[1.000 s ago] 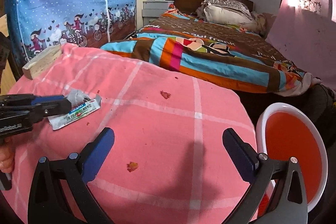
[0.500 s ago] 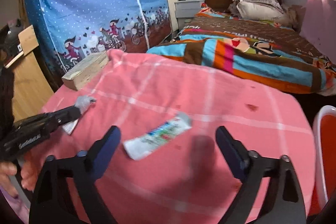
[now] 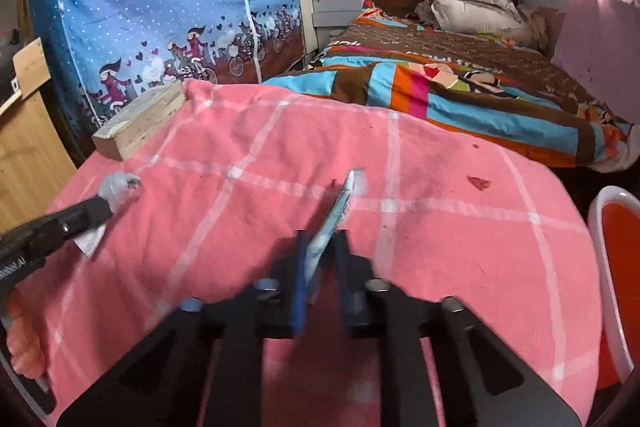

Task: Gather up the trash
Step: 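Grasp the grey cloth scrap with the left tool, then grasp the white ointment tube with the right tool while the left tool holds the cloth scrap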

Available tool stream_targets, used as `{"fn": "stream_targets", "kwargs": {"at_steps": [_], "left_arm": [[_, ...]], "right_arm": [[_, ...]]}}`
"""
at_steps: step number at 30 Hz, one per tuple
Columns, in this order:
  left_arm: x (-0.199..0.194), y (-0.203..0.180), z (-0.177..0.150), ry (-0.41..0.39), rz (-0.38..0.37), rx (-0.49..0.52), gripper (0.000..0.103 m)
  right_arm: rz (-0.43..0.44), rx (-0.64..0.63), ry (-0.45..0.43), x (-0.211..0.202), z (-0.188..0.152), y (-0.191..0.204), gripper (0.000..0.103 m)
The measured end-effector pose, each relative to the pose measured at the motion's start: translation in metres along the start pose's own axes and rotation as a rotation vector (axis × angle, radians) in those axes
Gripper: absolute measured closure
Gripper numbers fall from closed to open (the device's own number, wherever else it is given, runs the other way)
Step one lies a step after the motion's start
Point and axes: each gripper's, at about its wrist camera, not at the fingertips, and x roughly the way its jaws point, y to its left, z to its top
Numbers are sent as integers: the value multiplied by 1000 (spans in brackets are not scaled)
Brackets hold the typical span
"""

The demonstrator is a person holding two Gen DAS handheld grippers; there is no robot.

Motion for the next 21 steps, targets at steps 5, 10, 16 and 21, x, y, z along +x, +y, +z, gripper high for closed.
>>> {"fn": "stream_targets", "kwargs": {"at_steps": [5, 10, 16, 21], "left_arm": [[-5, -19, 3, -38, -27, 17, 87], [-12, -46, 7, -110, -56, 66, 87], [-5, -75, 11, -105, -65, 107, 86], [5, -65, 3, -44, -23, 59, 86]], "right_arm": [[45, 19, -62, -15, -5, -10, 98], [45, 0, -236, -58, -8, -21, 99], [78, 18, -257, -81, -7, -47, 98], [109, 7, -174, -63, -5, -43, 95]]}}
